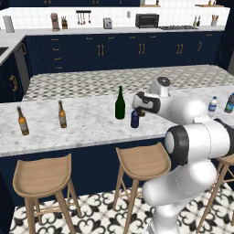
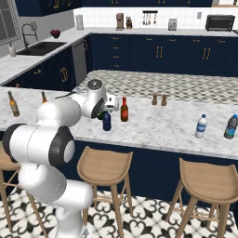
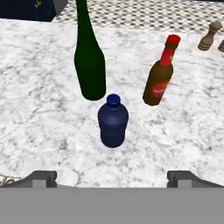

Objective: Move the plastic bottles in the middle to the plastics group, and the glass bottles in the middle to the glass group.

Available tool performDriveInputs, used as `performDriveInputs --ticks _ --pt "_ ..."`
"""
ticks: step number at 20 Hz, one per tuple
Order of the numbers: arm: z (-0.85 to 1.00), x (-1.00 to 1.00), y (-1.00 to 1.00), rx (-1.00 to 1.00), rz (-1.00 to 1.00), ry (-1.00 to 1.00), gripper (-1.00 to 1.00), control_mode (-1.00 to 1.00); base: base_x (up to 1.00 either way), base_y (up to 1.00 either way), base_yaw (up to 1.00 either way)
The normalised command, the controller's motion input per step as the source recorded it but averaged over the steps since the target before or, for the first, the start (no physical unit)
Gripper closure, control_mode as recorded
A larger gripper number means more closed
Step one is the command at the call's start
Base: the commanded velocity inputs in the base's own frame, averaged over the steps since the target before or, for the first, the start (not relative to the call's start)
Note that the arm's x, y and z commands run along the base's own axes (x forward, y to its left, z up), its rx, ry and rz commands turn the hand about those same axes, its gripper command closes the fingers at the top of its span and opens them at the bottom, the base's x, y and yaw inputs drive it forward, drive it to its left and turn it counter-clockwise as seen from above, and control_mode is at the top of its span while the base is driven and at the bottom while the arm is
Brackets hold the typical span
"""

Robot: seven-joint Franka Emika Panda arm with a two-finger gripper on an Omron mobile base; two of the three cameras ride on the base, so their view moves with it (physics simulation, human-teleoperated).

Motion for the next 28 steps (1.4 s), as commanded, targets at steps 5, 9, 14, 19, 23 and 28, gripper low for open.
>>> performDriveInputs --ticks 5,9,14,19,23,28 --pt "-0.13 0.02 0.24 -0.01 0.0 0.09 -1.0 -1.0 0.0 0.0 0.0" --pt "-0.23 0.16 0.22 0.0 0.0 -0.03 -1.0 -1.0 0.0 0.0 0.0" --pt "-0.11 0.34 0.03 0.0 0.0 -0.02 -1.0 -1.0 0.0 0.0 0.0" --pt "0.0 0.03 -0.26 0.0 0.0 0.0 -1.0 -1.0 0.0 0.0 0.0" --pt "-0.11 0.09 -0.18 0.0 0.0 0.0 -1.0 -1.0 0.0 0.0 0.0" --pt "-0.17 0.13 0.0 0.0 0.0 0.0 -1.0 -1.0 0.0 0.0 0.0"
